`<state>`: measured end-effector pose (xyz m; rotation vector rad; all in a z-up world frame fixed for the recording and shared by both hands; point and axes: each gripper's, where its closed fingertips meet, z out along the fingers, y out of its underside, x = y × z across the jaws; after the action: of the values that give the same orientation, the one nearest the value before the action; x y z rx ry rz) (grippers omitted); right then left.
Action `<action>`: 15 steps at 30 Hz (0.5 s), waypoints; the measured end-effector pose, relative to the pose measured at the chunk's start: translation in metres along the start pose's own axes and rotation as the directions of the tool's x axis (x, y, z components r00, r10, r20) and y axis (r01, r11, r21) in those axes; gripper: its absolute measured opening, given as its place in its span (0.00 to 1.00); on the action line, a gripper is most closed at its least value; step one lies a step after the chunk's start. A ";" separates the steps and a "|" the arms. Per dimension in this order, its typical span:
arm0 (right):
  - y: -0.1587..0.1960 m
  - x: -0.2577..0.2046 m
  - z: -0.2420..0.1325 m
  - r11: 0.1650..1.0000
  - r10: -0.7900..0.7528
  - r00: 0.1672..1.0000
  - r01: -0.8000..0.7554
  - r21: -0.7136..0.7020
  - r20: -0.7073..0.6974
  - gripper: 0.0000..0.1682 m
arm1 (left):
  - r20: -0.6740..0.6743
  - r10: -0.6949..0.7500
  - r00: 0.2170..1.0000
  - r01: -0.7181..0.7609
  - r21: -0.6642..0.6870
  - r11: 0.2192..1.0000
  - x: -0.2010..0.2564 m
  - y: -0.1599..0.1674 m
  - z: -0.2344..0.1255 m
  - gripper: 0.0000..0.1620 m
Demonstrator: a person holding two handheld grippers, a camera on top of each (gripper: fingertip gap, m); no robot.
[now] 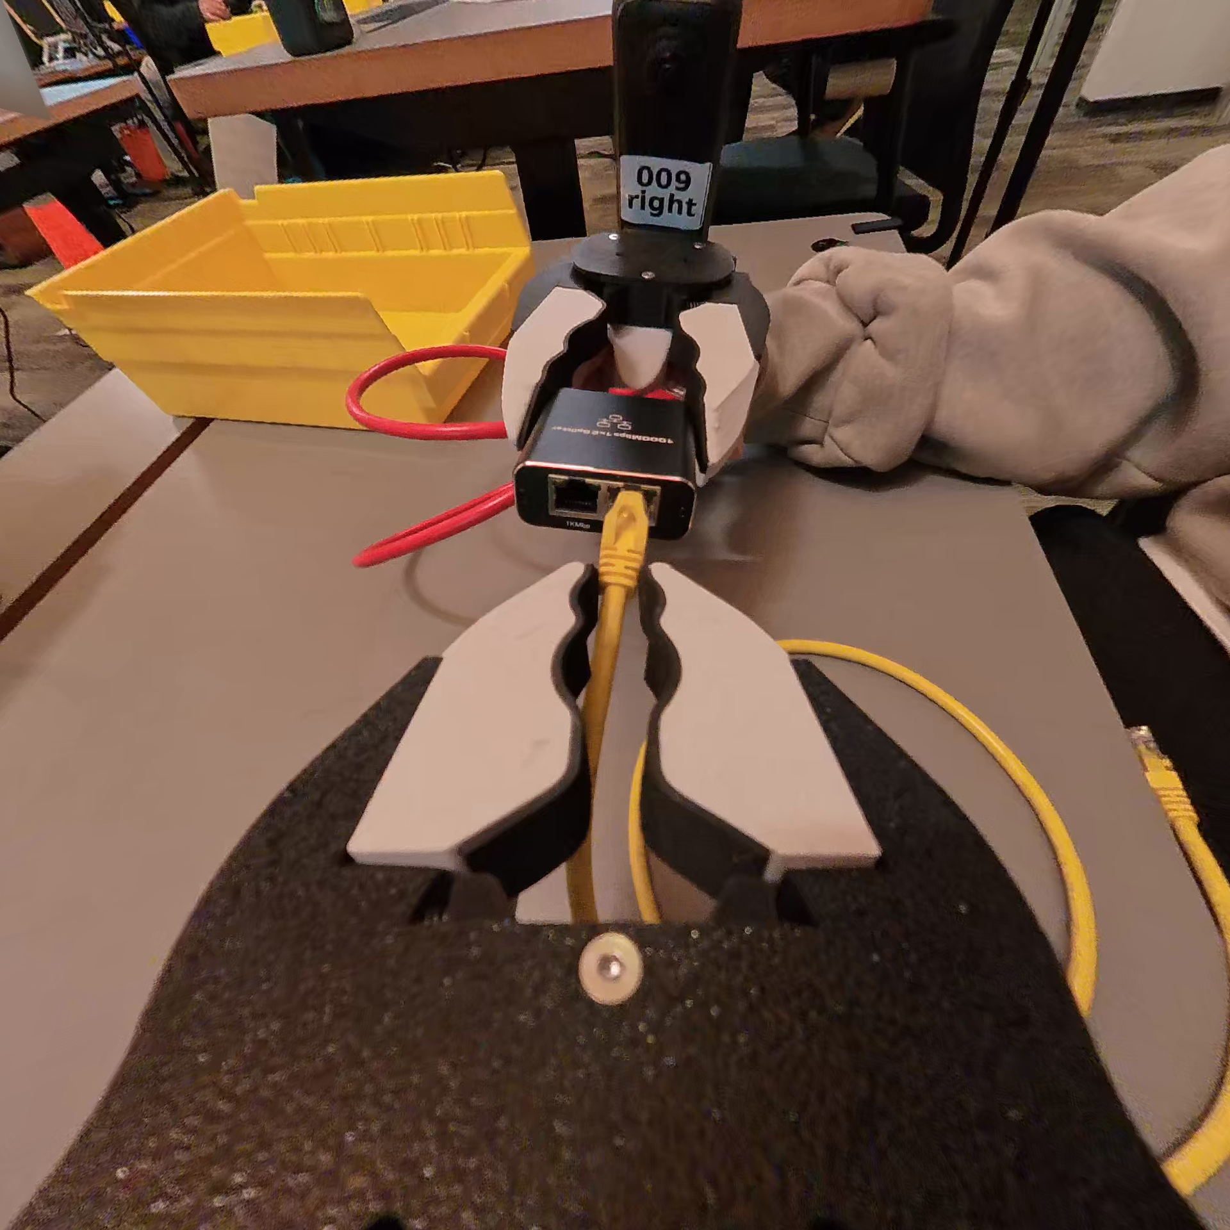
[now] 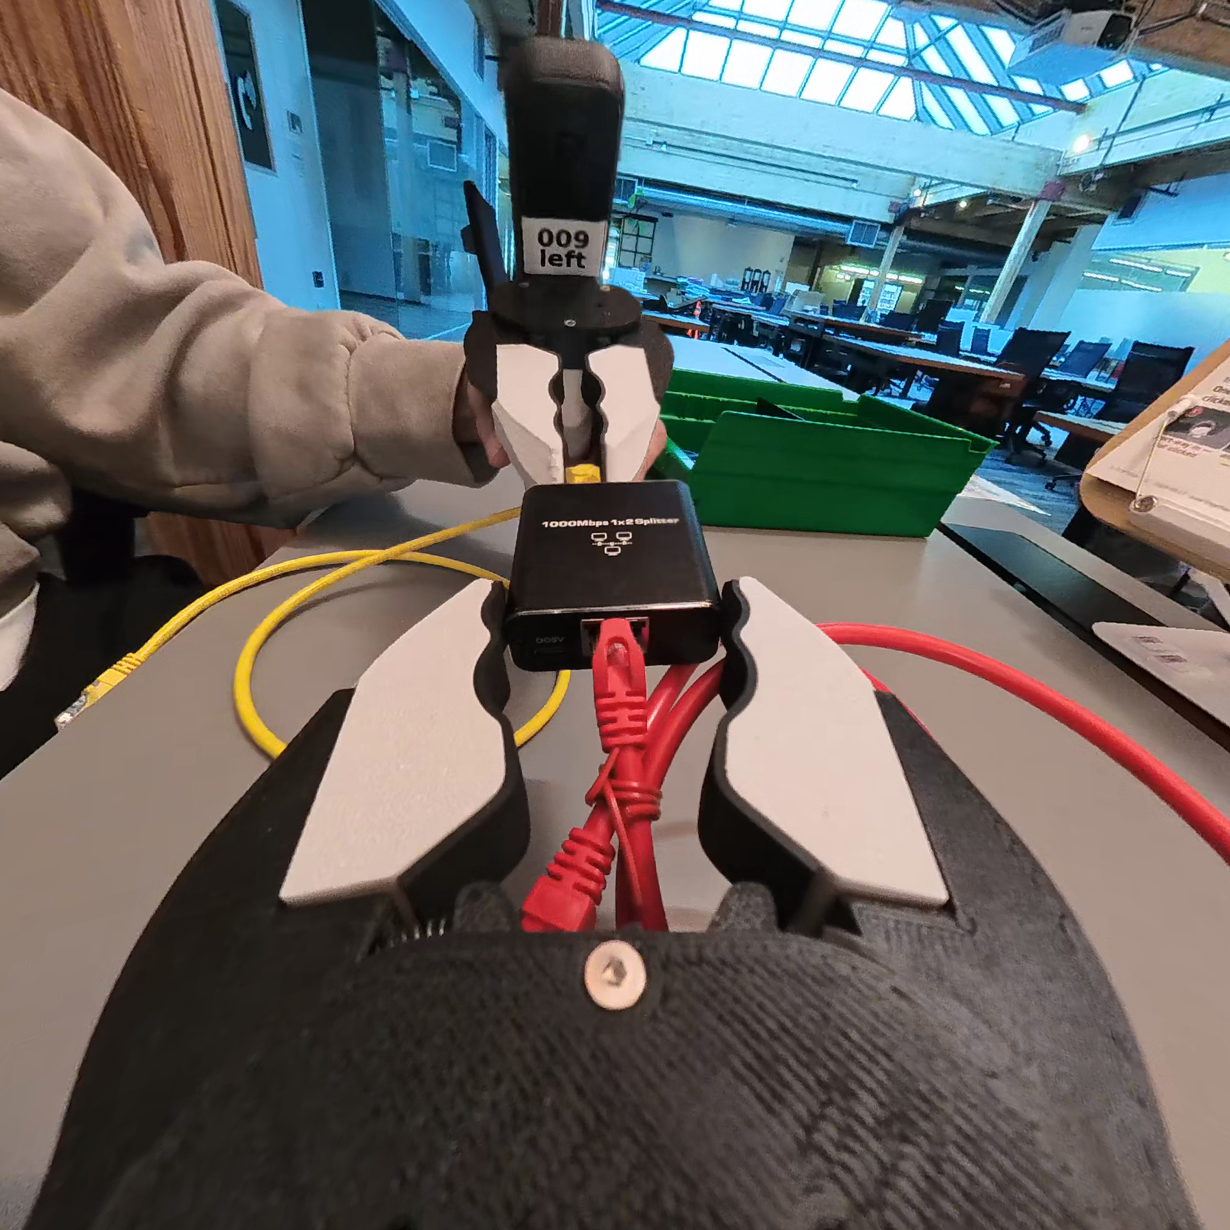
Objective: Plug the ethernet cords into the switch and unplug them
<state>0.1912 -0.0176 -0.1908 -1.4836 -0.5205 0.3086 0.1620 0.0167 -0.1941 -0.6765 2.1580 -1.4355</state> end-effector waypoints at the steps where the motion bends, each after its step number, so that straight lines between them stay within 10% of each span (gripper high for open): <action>1: 0.000 0.000 0.000 1.000 0.000 1.000 0.000 0.000 0.002 0.37 | 0.004 0.013 1.000 -0.013 -0.006 1.000 0.000 0.000 0.000 0.07; 15: 0.001 -0.001 0.001 1.000 -0.007 1.000 0.007 -0.008 0.001 0.37 | -0.014 -0.029 0.999 0.029 0.044 0.999 0.003 -0.004 0.004 0.07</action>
<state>0.1904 -0.0174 -0.1919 -1.4889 -0.5283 0.3020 0.1625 0.0106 -0.1925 -0.6867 2.1279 -1.5022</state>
